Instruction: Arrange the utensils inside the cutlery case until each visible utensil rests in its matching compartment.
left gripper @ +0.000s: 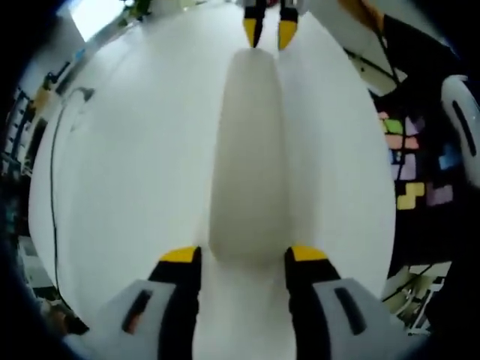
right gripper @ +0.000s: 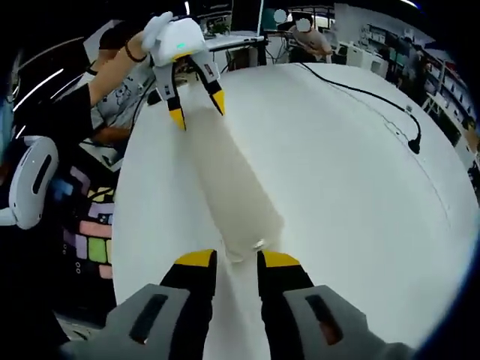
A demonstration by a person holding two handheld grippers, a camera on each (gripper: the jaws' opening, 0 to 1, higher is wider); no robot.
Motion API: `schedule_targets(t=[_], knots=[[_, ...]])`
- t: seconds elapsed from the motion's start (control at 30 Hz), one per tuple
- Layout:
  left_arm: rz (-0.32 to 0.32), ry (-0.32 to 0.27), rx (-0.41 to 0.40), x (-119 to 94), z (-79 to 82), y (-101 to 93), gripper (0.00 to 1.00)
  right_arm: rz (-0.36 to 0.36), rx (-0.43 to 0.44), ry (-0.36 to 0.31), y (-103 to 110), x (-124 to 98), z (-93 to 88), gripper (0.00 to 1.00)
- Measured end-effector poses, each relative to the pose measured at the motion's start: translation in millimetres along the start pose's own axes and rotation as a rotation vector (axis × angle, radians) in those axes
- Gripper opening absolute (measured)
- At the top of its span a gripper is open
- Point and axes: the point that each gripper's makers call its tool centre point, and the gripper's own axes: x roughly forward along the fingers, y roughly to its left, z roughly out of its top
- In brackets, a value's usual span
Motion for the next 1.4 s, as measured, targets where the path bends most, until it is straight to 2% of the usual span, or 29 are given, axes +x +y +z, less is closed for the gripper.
schedule_targets(t=[0.3,0.53,0.77,0.97,1.1,1.27,1.37,1.4], knots=[[-0.01,-0.023,0.018,0,4.2,-2.5,0.41,-0.004,0.017,-0.019,-6,2,5.5,0.17],[-0.013,-0.034,0.026,2,7.7,-1.2,0.42,-0.018,-0.005,0.012,-7,1,5.9,0.17],[-0.011,-0.051,0.024,1,7.4,0.6,0.42,-0.038,0.024,0.045,-8,2,7.5,0.17],[-0.01,-0.033,0.016,2,8.6,0.1,0.42,-0.049,0.027,0.079,-2,5,5.8,0.17],[-0.01,-0.031,0.018,2,8.4,-0.7,0.42,-0.039,0.05,0.076,-1,4,3.6,0.16],[-0.011,-0.055,0.019,2,8.5,-1.6,0.42,-0.022,0.043,0.087,2,3,0.0,0.1],[-0.009,-0.061,0.013,3,8.8,-2.2,0.42,-0.054,-0.007,0.105,0,-10,-1.6,0.08],[-0.009,-0.062,0.013,3,8.9,-2.3,0.42,-0.089,-0.048,0.109,-7,-15,1.0,0.08]])
